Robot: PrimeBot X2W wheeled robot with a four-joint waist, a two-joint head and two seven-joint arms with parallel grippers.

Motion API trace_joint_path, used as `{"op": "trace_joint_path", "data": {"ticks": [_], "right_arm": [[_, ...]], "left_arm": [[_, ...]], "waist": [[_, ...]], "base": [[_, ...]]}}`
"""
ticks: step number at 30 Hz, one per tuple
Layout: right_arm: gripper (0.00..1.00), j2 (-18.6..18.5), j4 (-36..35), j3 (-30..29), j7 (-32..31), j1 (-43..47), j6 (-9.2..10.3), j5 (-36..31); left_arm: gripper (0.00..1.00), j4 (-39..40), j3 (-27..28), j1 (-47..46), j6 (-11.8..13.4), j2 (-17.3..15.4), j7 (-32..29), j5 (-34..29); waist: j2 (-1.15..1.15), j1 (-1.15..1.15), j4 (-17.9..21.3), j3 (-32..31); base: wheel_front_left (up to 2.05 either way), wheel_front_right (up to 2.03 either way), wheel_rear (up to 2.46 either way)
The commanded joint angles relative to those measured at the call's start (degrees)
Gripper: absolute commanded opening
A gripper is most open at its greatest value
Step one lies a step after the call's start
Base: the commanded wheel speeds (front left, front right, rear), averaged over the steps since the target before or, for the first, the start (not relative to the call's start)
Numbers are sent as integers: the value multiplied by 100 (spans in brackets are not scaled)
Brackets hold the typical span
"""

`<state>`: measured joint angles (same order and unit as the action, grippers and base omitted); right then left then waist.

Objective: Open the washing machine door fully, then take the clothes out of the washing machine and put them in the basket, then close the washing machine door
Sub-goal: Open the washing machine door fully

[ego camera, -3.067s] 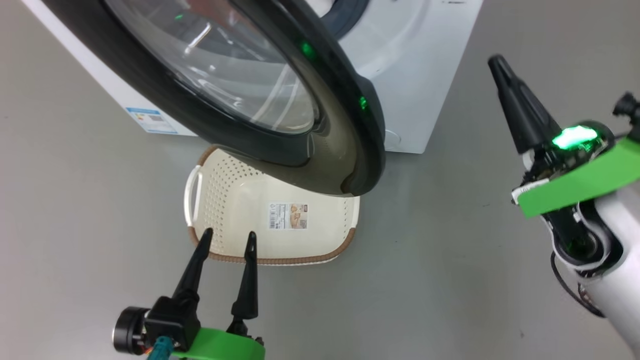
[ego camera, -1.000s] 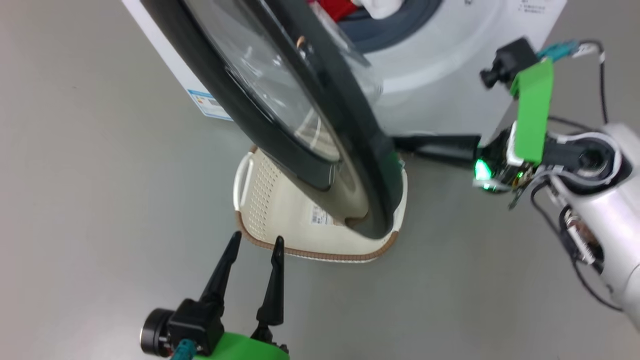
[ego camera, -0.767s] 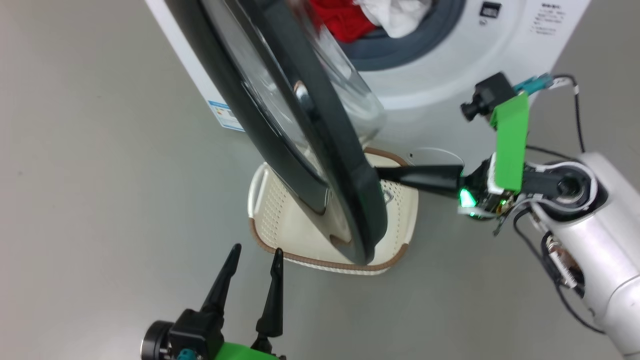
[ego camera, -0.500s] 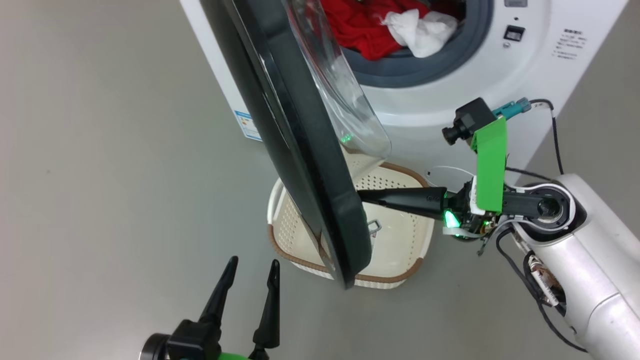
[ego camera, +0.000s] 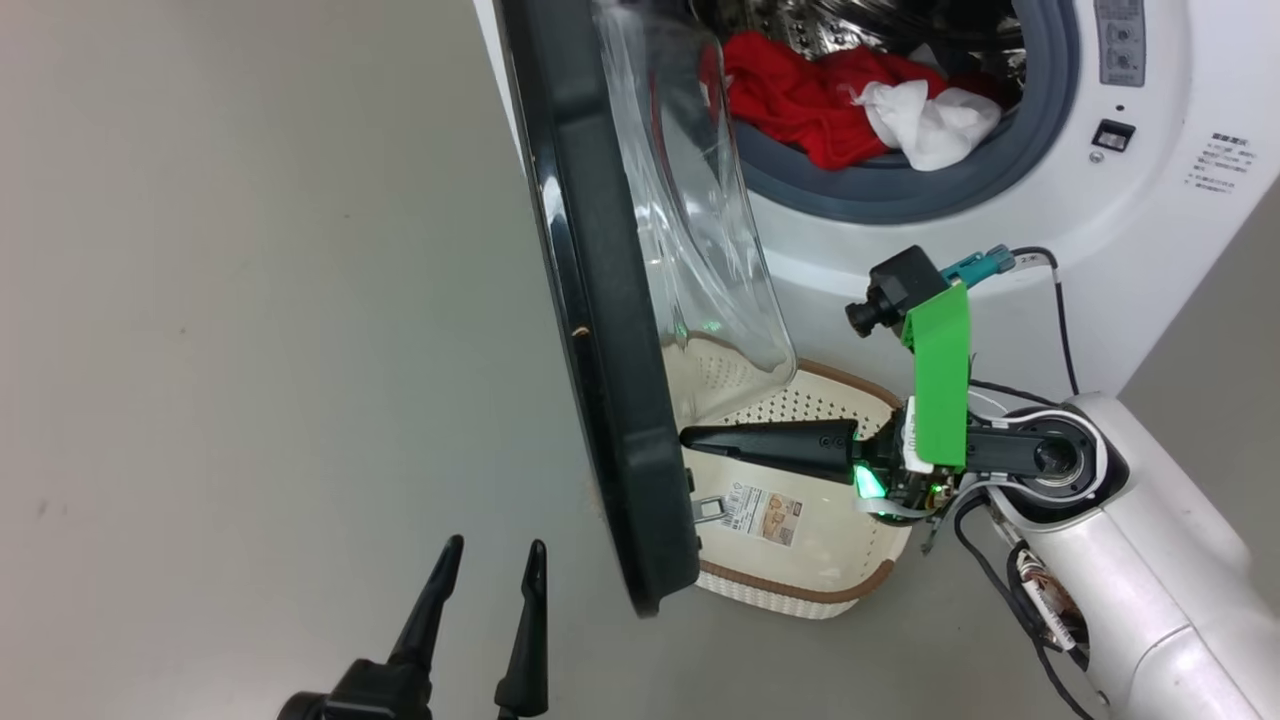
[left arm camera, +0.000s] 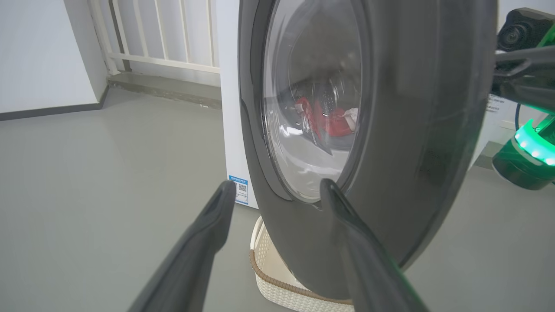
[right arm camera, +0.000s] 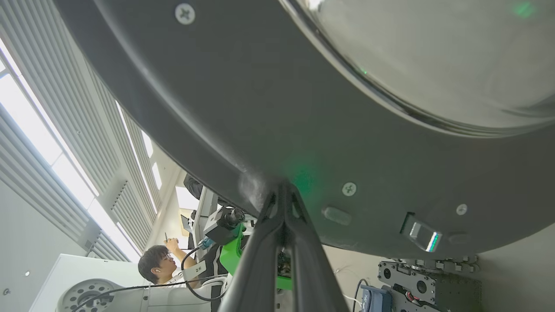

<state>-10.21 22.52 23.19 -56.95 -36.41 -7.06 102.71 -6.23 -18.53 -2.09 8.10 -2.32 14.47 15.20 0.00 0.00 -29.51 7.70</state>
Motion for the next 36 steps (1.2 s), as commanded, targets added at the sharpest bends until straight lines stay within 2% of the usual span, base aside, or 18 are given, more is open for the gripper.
{"op": "trace_joint_path", "data": {"ticks": [1,11,12,13,15,16,17,30,36], "right_arm": [[0,185,-157,4,-24,61,-43,-47],[0,376,-122,-180,-114,179,-43,-275],[2,378,-114,-212,-99,186,-43,-311],[19,383,-105,-242,-86,194,-43,-342],[42,388,-96,-297,-56,218,-43,-416],[84,390,-94,-329,-28,237,-43,-456],[100,392,-90,-359,-13,265,-43,-482],[100,248,7,-769,561,1129,-43,-989],[100,161,7,-1032,1161,1605,-43,-1241]], "left_arm": [[100,128,221,3,47,-55,52,-24],[100,143,285,39,60,-55,52,-29],[100,146,291,37,61,-55,52,-27],[100,146,299,34,61,-55,52,-26],[100,134,321,23,55,-55,52,-22],[100,126,332,17,51,-55,52,-21],[100,120,342,12,47,-55,52,-22],[100,8,600,-64,-37,-55,52,-31],[100,-10,657,-68,-48,-55,52,-10]], "waist": [[0,0,-73,-70],[0,0,-50,-92],[0,0,-35,-89],[0,0,-19,-87],[0,0,18,-84],[0,0,37,-86],[0,0,54,-88],[0,0,344,-132],[0,0,453,-129]], "base": [[0,0,0],[0,0,0],[0,0,0],[0,0,0],[0,0,0],[0,0,0],[0,0,0],[0,0,0],[0,0,0]]}}
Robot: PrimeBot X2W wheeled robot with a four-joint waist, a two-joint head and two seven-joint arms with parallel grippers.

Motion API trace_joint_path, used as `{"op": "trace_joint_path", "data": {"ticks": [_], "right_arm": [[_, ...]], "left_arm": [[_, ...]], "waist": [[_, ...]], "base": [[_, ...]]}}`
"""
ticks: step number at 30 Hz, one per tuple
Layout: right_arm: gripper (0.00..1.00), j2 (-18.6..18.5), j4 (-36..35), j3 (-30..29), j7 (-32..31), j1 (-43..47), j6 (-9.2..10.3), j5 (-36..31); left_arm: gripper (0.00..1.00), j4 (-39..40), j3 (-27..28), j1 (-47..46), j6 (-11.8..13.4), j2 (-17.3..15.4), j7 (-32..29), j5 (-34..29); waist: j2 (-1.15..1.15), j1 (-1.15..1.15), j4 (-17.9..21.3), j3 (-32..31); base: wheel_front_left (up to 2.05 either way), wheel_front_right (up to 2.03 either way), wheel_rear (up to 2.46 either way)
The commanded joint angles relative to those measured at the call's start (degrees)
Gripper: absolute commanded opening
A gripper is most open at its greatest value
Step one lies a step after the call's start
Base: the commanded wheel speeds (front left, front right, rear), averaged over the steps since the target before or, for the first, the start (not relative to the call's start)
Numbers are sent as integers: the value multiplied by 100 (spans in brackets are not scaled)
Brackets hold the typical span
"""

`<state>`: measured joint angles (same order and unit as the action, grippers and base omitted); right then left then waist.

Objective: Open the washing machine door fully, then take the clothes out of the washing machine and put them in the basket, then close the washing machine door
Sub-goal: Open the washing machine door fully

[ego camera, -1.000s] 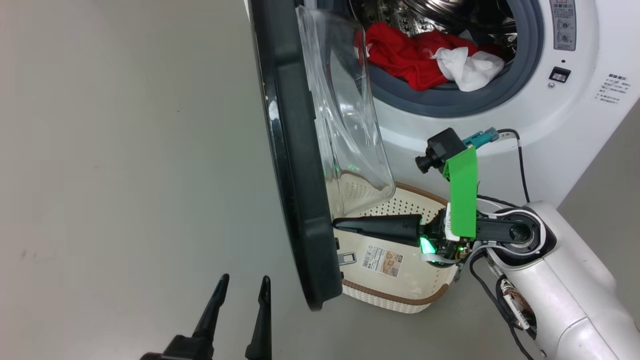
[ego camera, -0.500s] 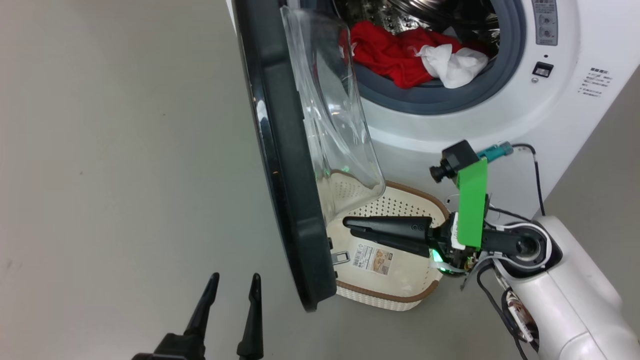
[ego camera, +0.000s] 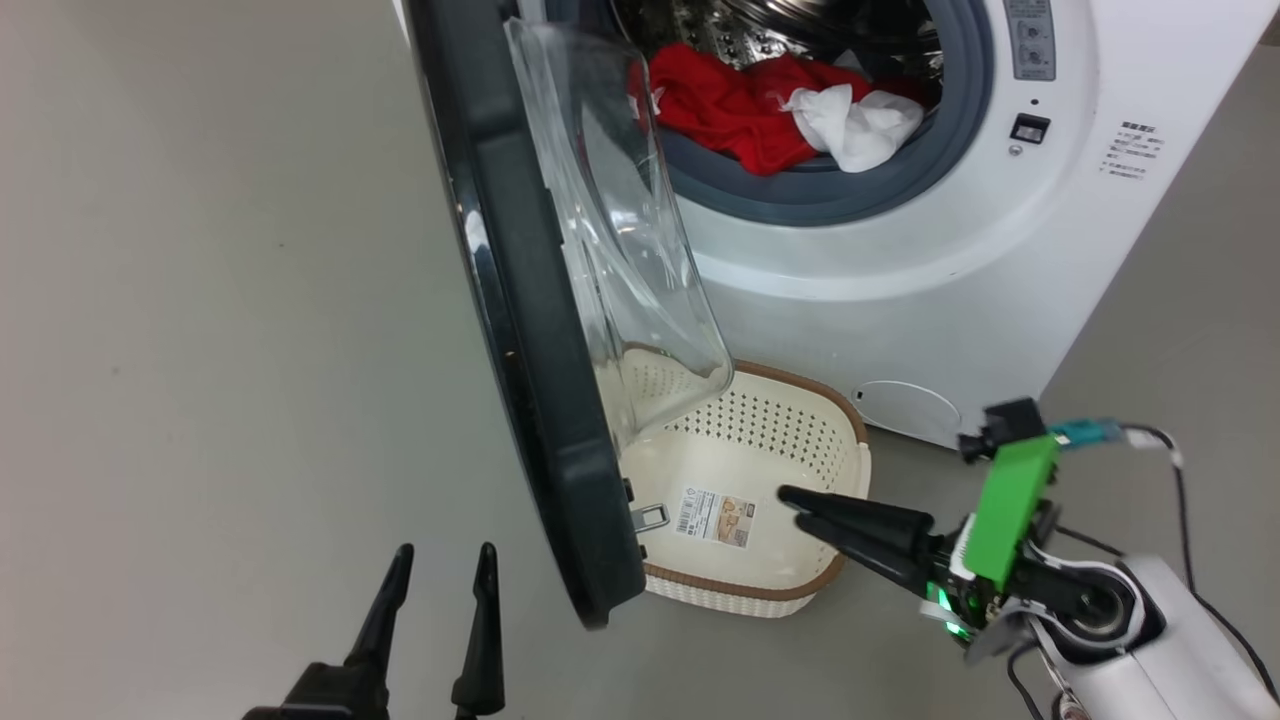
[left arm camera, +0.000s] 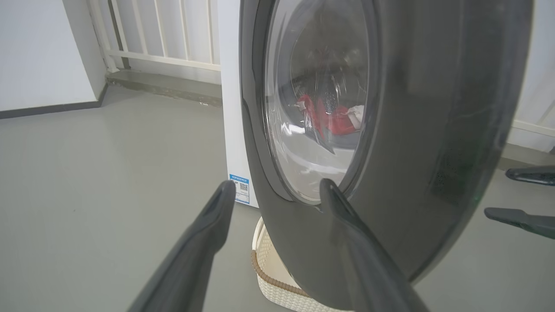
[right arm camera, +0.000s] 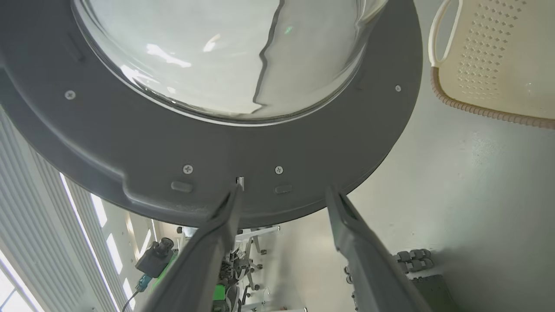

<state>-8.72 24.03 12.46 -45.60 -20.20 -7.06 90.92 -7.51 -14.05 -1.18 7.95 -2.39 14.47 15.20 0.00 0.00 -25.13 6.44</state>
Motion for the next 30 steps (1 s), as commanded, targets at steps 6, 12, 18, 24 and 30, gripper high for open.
{"op": "trace_joint_path", "data": {"ticks": [6,12,18,24,30], "right_arm": [[100,-4,-139,-235,1107,397,-43,-432],[100,-155,-297,-164,2349,630,-43,-1053],[100,-456,-507,312,3531,689,-43,-1700],[100,-914,-581,1182,5169,685,-43,-2426],[100,-1263,-336,1845,6045,595,-43,-3271]], "left_arm": [[100,98,234,-150,-36,-49,52,17],[100,109,267,-149,-17,-49,53,45],[100,99,267,-148,-20,-49,53,49],[100,93,268,-121,-19,-49,53,36],[100,109,314,-66,-47,-49,53,-17]], "waist": [[0,0,55,-25],[0,0,76,-15],[0,0,77,-11],[0,0,61,-59],[0,0,68,-130]], "base": [[0,0,0],[0,0,0],[0,0,0],[0,0,0],[0,0,0]]}}
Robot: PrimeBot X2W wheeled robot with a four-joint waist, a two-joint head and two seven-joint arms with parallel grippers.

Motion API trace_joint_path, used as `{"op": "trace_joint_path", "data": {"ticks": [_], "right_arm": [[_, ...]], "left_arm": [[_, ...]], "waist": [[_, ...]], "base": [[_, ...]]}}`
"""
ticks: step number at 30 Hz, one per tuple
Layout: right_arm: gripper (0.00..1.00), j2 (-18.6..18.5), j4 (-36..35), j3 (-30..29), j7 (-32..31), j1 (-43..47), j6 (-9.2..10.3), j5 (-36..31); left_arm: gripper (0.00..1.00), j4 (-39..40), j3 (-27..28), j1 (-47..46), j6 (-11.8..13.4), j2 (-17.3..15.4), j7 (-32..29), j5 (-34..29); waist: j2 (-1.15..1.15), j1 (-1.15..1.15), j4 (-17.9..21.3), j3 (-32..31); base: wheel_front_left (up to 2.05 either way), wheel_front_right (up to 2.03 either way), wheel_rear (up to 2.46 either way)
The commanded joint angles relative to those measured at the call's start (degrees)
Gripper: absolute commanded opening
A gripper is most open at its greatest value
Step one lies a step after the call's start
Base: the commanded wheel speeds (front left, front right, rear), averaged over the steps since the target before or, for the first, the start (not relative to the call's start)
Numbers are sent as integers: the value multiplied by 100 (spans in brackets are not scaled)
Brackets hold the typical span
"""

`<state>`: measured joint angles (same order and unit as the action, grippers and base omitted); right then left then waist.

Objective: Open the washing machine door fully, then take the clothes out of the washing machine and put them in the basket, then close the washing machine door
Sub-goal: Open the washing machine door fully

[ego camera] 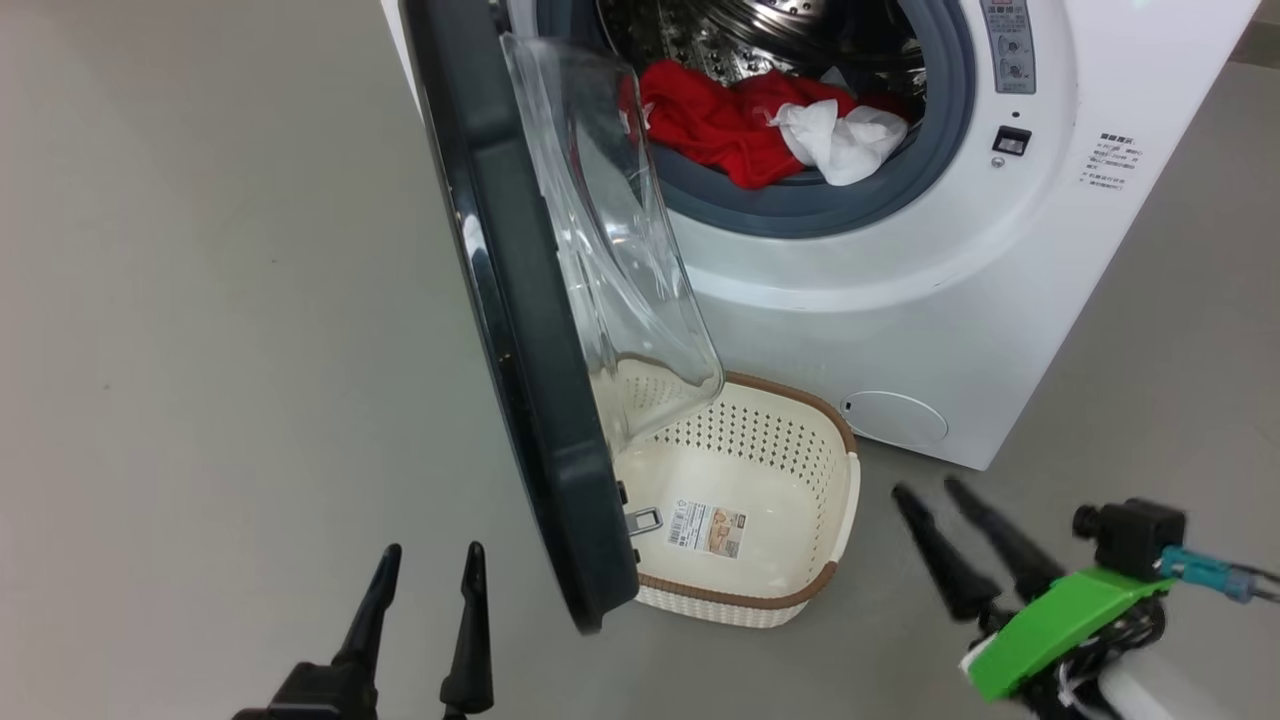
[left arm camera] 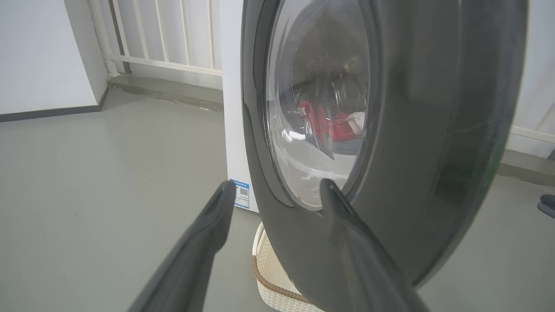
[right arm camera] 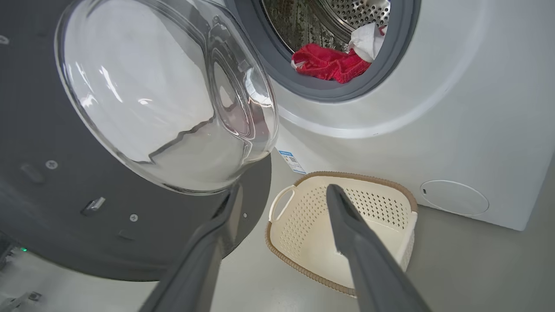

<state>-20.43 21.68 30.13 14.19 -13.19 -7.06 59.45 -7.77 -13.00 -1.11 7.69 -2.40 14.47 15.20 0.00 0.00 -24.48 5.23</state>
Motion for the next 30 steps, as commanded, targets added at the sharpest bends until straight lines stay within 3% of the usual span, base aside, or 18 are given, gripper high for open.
{"op": "trace_joint_path", "data": {"ticks": [1,9,14,20,30], "right_arm": [[100,-51,-131,-78,73,-110,-43,-293],[100,504,-718,-1413,79,466,-43,-2294],[100,818,-860,-1877,80,856,-43,-3009],[100,1060,-808,-2183,80,1117,-43,-3357],[100,1154,-749,-2360,81,1130,-43,-3548]], "left_arm": [[100,146,224,-66,-23,-48,53,-24],[100,182,276,-50,-49,-48,53,-66],[100,181,300,-21,-72,-48,53,-100],[100,153,325,0,-86,-48,53,-105],[100,152,318,-48,-84,-48,53,-93]], "waist": [[0,0,15,-10],[0,0,32,-23],[0,0,28,-58],[0,0,44,-43],[0,0,59,29]], "base": [[0,0,0],[0,0,0],[0,0,0],[0,0,0],[0,0,0]]}}
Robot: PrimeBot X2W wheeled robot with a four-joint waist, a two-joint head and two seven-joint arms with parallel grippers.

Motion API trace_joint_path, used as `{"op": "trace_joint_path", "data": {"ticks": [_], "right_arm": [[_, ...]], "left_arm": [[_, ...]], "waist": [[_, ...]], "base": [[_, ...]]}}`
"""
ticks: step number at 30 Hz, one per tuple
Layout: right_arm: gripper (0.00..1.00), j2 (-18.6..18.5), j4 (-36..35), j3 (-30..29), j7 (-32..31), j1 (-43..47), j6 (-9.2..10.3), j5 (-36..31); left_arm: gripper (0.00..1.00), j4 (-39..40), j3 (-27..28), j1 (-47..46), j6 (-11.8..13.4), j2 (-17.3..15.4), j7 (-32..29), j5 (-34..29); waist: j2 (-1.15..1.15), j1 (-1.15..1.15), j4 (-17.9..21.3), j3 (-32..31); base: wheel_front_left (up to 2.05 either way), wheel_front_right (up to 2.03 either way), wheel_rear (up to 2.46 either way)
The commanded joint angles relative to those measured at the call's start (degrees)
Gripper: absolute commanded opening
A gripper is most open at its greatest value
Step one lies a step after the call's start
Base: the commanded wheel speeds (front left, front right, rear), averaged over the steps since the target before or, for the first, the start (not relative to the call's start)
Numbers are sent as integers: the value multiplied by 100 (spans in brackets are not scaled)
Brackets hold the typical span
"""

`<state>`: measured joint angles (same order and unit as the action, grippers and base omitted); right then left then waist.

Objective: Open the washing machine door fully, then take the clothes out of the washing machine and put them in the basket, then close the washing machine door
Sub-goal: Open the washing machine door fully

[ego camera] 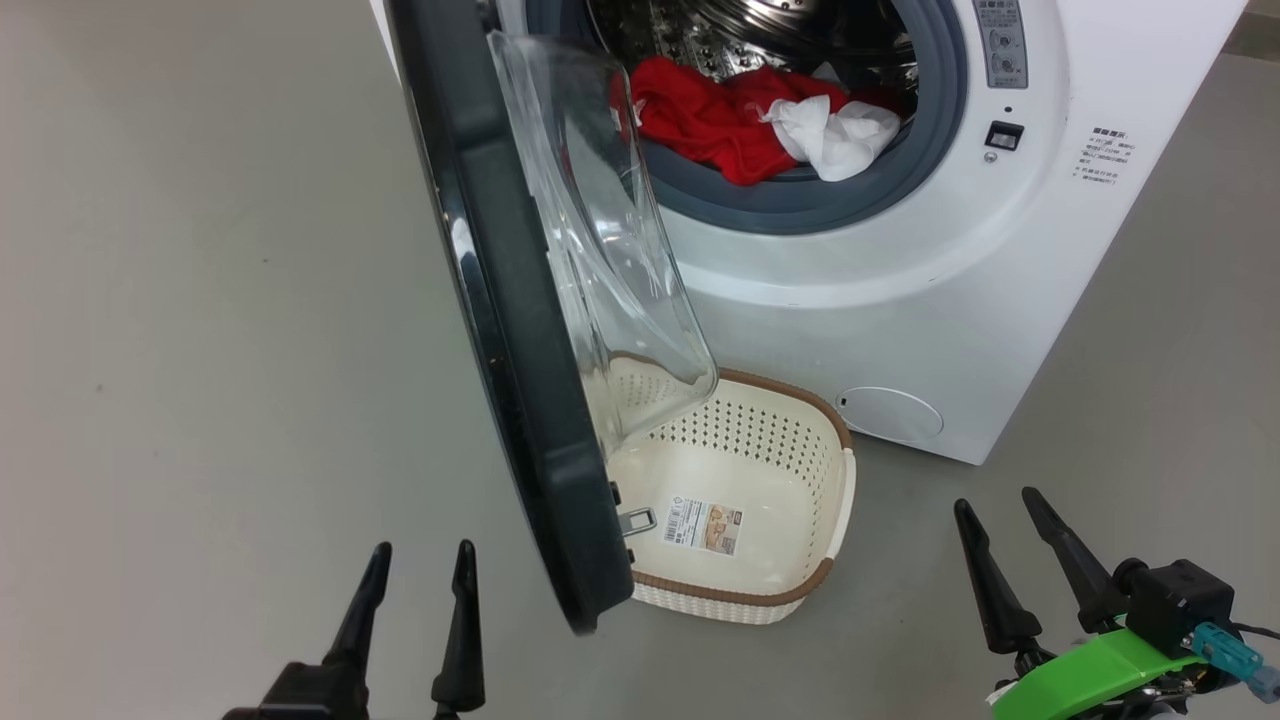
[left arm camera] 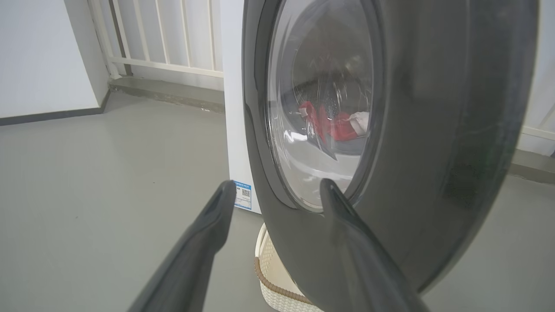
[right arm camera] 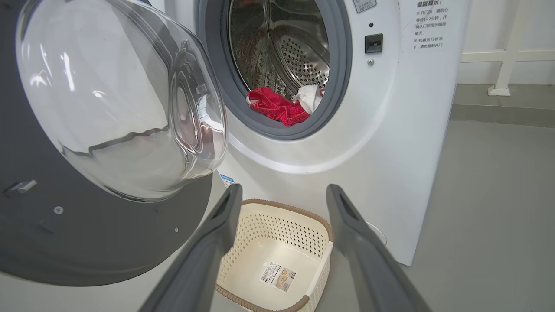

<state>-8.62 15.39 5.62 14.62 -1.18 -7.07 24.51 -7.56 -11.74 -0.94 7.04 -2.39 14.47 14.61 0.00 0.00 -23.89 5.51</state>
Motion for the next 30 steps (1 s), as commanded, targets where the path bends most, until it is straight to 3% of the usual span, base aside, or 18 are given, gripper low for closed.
{"op": "trace_joint_path", "data": {"ticks": [1,4,5,6,8,13,20,25,30], "right_arm": [[100,-22,-112,88,38,-72,-42,-61],[100,-13,-106,85,38,-79,-42,-75],[100,-9,-105,84,38,-81,-42,-77],[100,-5,-108,83,38,-82,-42,-82],[100,3,-111,87,38,-80,-42,-90],[100,9,-121,109,38,-83,-42,-110],[100,-8,-132,114,38,-122,-42,-149],[100,-13,-139,140,38,-147,-42,-163],[100,-3,-144,184,38,-148,-42,-174]], "left_arm": [[100,136,194,-70,-21,-49,53,-27],[100,159,205,-78,-33,-49,53,-12],[78,165,212,-76,-36,-49,53,4],[42,166,218,-75,-41,-49,53,15],[0,198,249,-87,-46,-49,53,73],[0,525,468,-209,-34,-49,53,252],[0,1793,632,-611,23,-49,53,220],[0,2821,23,-764,116,-49,53,-130],[0,2906,-1033,-715,-56,-49,53,-351]], "waist": [[0,0,-2,1],[0,0,-8,-4],[0,0,-10,-7],[0,0,-10,-10],[0,0,-11,-19],[0,0,-16,-30],[0,0,-9,-24],[0,0,32,-30],[0,0,83,-46]], "base": [[0,0,0],[0,0,0],[0,0,0],[0,0,0],[0,0,0],[0,0,0],[0,0,0],[0,0,0],[0,0,0]]}}
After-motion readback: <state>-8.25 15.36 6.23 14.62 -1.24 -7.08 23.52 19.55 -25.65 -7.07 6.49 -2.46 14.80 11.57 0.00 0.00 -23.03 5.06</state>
